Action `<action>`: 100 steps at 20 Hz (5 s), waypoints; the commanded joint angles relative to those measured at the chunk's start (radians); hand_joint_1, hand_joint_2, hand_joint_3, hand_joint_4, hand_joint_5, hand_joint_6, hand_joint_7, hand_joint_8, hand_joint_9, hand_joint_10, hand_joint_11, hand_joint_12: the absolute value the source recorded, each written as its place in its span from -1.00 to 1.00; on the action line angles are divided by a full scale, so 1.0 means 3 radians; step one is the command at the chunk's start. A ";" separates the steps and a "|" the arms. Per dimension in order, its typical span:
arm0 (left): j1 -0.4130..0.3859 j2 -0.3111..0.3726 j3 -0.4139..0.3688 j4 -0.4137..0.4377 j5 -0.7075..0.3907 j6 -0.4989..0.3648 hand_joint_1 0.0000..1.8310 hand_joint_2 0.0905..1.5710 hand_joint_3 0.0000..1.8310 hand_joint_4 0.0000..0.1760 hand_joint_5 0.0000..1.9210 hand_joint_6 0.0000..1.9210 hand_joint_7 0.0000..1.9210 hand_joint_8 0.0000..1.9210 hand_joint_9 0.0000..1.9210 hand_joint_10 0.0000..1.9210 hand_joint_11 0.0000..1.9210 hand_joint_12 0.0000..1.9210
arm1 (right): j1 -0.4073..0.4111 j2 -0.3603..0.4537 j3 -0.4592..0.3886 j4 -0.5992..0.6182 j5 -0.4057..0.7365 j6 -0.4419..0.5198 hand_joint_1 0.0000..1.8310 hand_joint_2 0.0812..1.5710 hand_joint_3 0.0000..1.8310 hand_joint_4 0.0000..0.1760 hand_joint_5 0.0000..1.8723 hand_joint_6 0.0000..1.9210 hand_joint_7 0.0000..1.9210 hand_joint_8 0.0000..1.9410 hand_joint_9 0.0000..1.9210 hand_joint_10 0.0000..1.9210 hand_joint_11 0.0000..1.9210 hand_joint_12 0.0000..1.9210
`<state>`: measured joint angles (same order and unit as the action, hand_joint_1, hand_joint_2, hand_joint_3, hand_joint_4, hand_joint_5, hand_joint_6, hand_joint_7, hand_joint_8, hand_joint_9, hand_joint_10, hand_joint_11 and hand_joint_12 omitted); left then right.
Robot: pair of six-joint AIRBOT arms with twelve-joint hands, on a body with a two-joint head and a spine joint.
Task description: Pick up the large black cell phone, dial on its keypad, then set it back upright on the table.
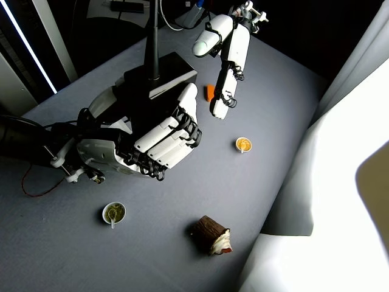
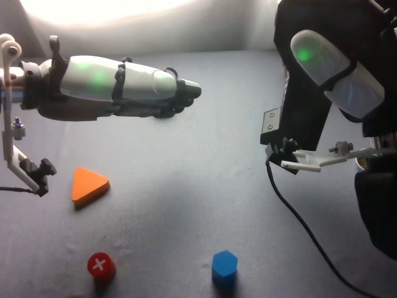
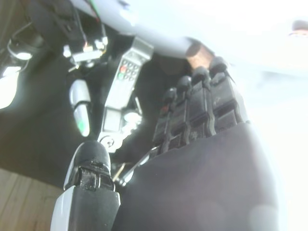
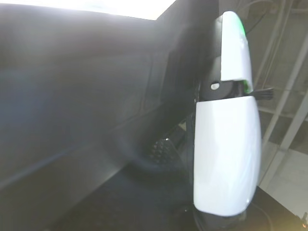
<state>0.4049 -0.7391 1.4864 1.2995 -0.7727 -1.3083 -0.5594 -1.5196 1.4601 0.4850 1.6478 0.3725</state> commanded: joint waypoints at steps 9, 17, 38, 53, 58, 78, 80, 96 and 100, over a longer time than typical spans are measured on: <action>-0.0208 0.0021 -0.0020 -0.0076 -0.0183 -0.0079 -1.00 0.55 -1.00 -1.00 -0.96 -1.00 -0.95 -1.00 -0.94 -1.00 -1.00 -0.99 | -0.0157 -0.0008 0.0084 -0.0197 0.0392 0.0091 0.62 0.39 -1.00 -1.00 0.06 -0.28 -0.15 0.23 -0.12 0.29 -0.03 0.54; -0.0279 0.0001 -0.0025 -0.0075 -0.0182 -0.0079 -1.00 0.55 -1.00 -1.00 -0.95 -0.99 -0.95 -1.00 -0.95 -1.00 -1.00 -1.00 | -0.0231 -0.0044 0.0142 -0.0171 0.0393 0.0095 0.63 0.39 -1.00 -1.00 0.06 -0.31 -0.14 0.23 -0.12 0.29 -0.03 0.55; -0.0366 0.0014 -0.0077 -0.0005 -0.0187 0.0003 -1.00 0.53 -1.00 -1.00 -0.91 -0.99 -0.94 -1.00 -0.94 -1.00 -0.94 -0.95 | -0.0358 -0.0162 0.0298 -0.0118 0.0393 0.0153 0.63 0.38 -1.00 -1.00 0.08 -0.34 -0.13 0.20 -0.10 0.28 0.00 0.52; -0.0392 -0.0001 -0.0076 -0.0008 -0.0196 0.0063 -1.00 0.54 -1.00 -1.00 -0.85 -1.00 -0.86 -1.00 -0.87 -1.00 -1.00 -0.59 | -0.0483 -0.0176 0.0328 -0.0089 0.0393 0.0158 0.51 0.38 -1.00 -1.00 0.05 -0.23 0.01 0.04 -0.01 0.34 0.02 0.27; -0.0393 0.0005 -0.0076 -0.0008 -0.0196 0.0064 -1.00 0.54 -1.00 -1.00 -0.84 -1.00 -0.86 -1.00 -0.87 -1.00 -1.00 -0.58 | -0.0563 -0.0123 0.0282 -0.0089 0.0393 0.0156 0.50 0.39 -1.00 -1.00 0.04 -0.21 -0.03 0.13 -0.05 0.37 -0.04 0.29; -0.0397 0.0017 -0.0082 -0.0009 -0.0206 0.0080 -1.00 0.53 -1.00 -1.00 -0.89 -1.00 -0.88 -1.00 -0.89 -1.00 -1.00 -0.68 | -0.0613 -0.0065 0.0296 -0.0076 0.0393 0.0124 0.50 0.40 -1.00 -1.00 0.04 -0.21 -0.07 0.19 -0.06 0.37 -0.02 0.29; -0.0402 0.0020 -0.0087 -0.0009 -0.0206 0.0080 -1.00 0.53 -1.00 -1.00 -0.89 -1.00 -0.90 -1.00 -0.90 -1.00 -1.00 -0.70 | -0.0616 -0.0042 0.0287 -0.0086 0.0393 0.0124 0.51 0.38 -1.00 -1.00 0.07 -0.26 -0.02 0.10 -0.01 0.31 0.01 0.25; -0.0423 0.0054 -0.0133 -0.0025 -0.0208 0.0079 -1.00 0.53 -1.00 -1.00 -0.89 -1.00 -0.89 -1.00 -0.90 -1.00 -1.00 -0.72 | -0.0621 -0.0021 0.0309 -0.0097 0.0392 0.0092 0.29 0.49 -1.00 -0.84 -0.15 0.27 -0.10 0.27 -0.13 -0.58 -0.30 0.21; -0.0427 0.0065 -0.0146 -0.0026 -0.0208 0.0080 -1.00 0.53 -1.00 -1.00 -0.90 -1.00 -0.90 -1.00 -0.92 -1.00 -1.00 -0.75 | -0.0620 -0.0022 0.0325 -0.0097 0.0392 0.0083 0.35 0.40 -1.00 -1.00 -0.17 -0.78 -0.10 -0.94 -0.10 -0.83 -0.36 0.14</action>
<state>0.3038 -0.7307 1.4460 1.3701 -0.7937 -1.2797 -0.7414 -1.5391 1.5505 0.4694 1.6630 0.3912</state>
